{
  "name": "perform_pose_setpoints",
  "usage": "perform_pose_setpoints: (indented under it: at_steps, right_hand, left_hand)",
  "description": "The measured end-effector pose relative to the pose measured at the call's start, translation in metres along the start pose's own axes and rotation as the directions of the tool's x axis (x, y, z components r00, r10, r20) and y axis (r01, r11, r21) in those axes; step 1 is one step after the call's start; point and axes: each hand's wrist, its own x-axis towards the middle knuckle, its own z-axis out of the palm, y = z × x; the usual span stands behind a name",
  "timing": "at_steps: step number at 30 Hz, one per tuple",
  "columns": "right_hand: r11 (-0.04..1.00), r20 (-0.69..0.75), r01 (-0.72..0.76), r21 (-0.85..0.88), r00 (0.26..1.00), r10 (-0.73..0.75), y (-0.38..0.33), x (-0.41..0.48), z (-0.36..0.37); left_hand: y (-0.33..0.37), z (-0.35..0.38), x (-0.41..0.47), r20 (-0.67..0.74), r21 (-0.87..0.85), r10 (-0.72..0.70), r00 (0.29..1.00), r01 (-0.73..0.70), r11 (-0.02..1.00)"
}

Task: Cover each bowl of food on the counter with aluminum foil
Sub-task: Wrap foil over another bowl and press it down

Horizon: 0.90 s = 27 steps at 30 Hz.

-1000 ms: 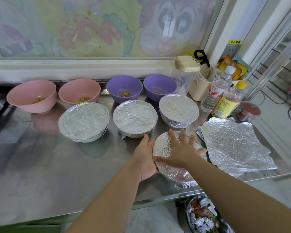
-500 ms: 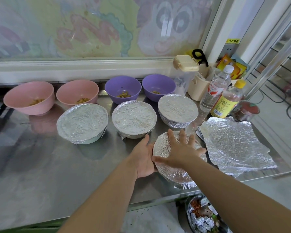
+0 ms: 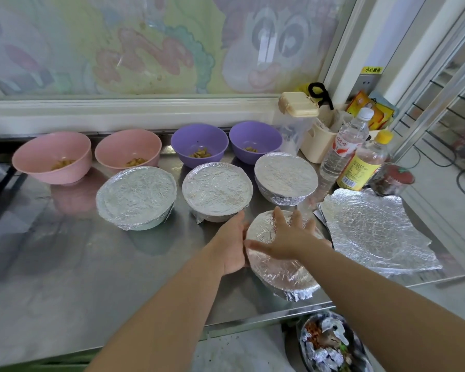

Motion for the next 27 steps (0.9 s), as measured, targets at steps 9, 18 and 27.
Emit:
perform_pose_setpoints:
  at_steps: [9, 18, 27]
  right_hand:
    - [0.95, -0.128, 0.262, -0.169, 0.95, -0.285, 0.005, 0.011, -0.009]
    - [0.968, -0.136, 0.215, -0.132, 0.963, -0.232, 0.002, 0.012, -0.002]
    - [0.994, -0.055, 0.096, -0.059, 0.994, -0.099, 0.018, 0.004, -0.015]
  left_hand:
    - [-0.063, 0.006, 0.012, -0.215, -0.166, 0.252, 0.943, -0.29, 0.943]
    - [-0.059, 0.027, -0.003, -0.316, -0.308, 0.23, 0.92, -0.329, 0.892]
    - [-0.028, 0.009, -0.004, -0.313, -0.393, 0.3, 0.901, -0.411, 0.822]
